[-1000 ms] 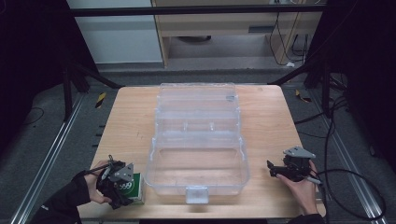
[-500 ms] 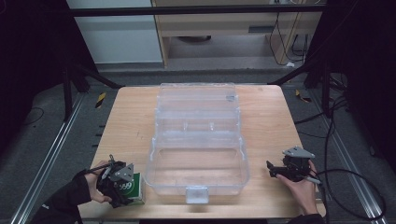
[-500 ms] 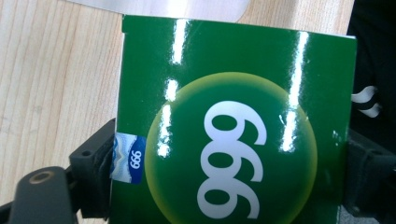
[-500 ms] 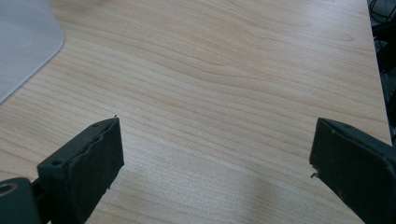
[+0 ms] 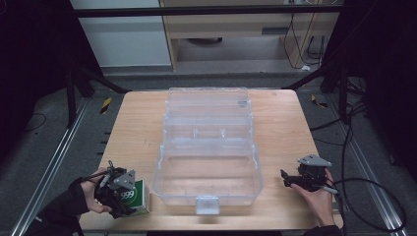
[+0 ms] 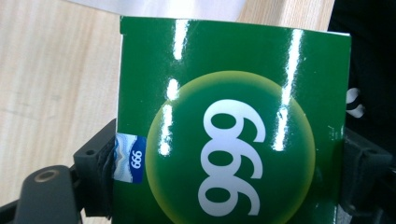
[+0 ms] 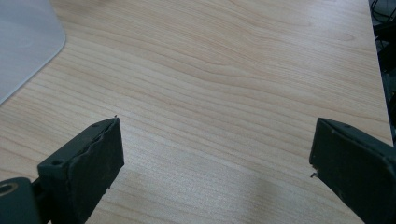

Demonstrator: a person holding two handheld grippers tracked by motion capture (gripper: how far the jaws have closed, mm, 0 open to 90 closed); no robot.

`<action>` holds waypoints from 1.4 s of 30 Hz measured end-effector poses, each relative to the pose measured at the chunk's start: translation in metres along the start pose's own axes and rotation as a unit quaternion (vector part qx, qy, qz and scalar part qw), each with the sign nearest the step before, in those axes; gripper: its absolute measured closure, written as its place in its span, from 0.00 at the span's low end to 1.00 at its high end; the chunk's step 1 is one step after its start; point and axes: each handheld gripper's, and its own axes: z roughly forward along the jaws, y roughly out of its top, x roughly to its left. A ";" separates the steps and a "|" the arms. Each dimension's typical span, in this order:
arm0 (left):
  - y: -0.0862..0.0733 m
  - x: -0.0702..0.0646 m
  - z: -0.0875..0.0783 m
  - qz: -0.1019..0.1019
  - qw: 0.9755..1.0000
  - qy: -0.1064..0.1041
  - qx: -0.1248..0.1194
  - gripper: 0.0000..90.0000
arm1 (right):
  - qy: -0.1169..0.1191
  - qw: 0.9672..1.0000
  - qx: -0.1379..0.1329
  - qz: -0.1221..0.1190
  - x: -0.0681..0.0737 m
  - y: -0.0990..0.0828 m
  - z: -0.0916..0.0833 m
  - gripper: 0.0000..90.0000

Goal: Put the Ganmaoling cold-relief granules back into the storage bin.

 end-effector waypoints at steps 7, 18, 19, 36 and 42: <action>0.002 0.000 -0.021 0.000 1.000 0.013 -0.008 0.16 | 0.000 1.000 0.001 0.000 0.000 0.000 0.000 0.04; 0.010 -0.002 -0.050 0.000 0.999 0.028 -0.018 0.16 | 0.001 1.000 0.001 -0.001 0.000 0.000 0.000 0.04; 0.011 -0.002 -0.053 0.000 0.999 0.030 -0.019 0.16 | 0.001 1.000 0.001 -0.001 0.000 0.000 0.000 0.04; 0.031 0.003 -0.085 0.004 0.999 0.035 -0.030 0.16 | 0.001 1.000 0.004 -0.001 0.001 0.000 0.001 0.04; 0.040 0.006 -0.089 0.009 0.999 0.035 -0.036 0.16 | 0.001 1.000 0.003 -0.002 0.000 0.000 0.001 0.04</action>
